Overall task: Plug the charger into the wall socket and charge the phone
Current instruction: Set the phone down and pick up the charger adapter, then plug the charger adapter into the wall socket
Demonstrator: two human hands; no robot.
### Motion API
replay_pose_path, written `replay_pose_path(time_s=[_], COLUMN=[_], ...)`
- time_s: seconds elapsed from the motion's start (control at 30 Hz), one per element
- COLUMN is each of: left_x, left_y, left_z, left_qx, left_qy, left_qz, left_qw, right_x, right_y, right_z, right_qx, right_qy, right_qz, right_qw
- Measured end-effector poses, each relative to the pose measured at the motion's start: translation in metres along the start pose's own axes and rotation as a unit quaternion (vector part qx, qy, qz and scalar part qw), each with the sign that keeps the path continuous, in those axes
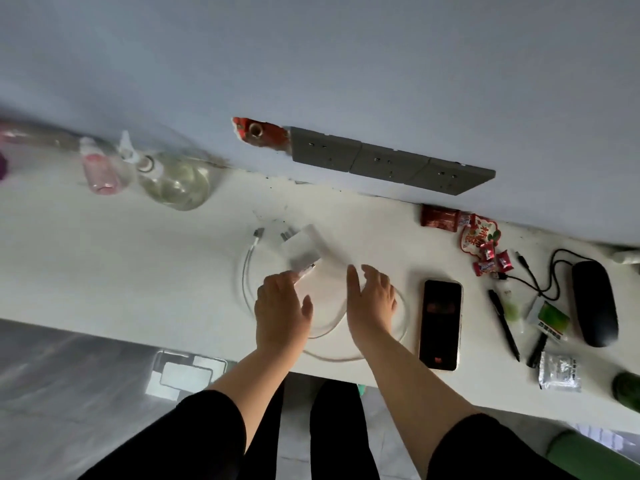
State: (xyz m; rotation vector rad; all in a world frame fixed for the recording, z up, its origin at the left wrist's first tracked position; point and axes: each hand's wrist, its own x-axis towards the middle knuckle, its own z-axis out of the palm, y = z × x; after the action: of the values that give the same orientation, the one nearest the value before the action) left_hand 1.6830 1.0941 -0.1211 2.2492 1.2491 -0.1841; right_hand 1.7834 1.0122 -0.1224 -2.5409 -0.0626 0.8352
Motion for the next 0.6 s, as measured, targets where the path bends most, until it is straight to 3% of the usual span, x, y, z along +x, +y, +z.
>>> replay_pose_path(time_s=[0.07,0.3,0.6], left_x=[0.01,0.047,0.056], left_y=[-0.018,-0.045,0.019], left_z=[-0.003,0.025,0.021], left_qx=[0.025,0.068,0.134], left_qy=[0.013,-0.125,-0.146], left_qz=[-0.035,-0.067,-0.066], left_qw=[0.999,0.988,0.978], right_x=[0.001,0.01,0.029], right_y=[-0.026,-0.064,-0.042], right_z=[0.022,0.066,-0.008], right_qx=[0.014,-0.108,0.049], right_qy=[-0.031,-0.043,-0.022], right_qz=[-0.018,-0.02,0.01], right_qw=[0.999,0.993,0.999])
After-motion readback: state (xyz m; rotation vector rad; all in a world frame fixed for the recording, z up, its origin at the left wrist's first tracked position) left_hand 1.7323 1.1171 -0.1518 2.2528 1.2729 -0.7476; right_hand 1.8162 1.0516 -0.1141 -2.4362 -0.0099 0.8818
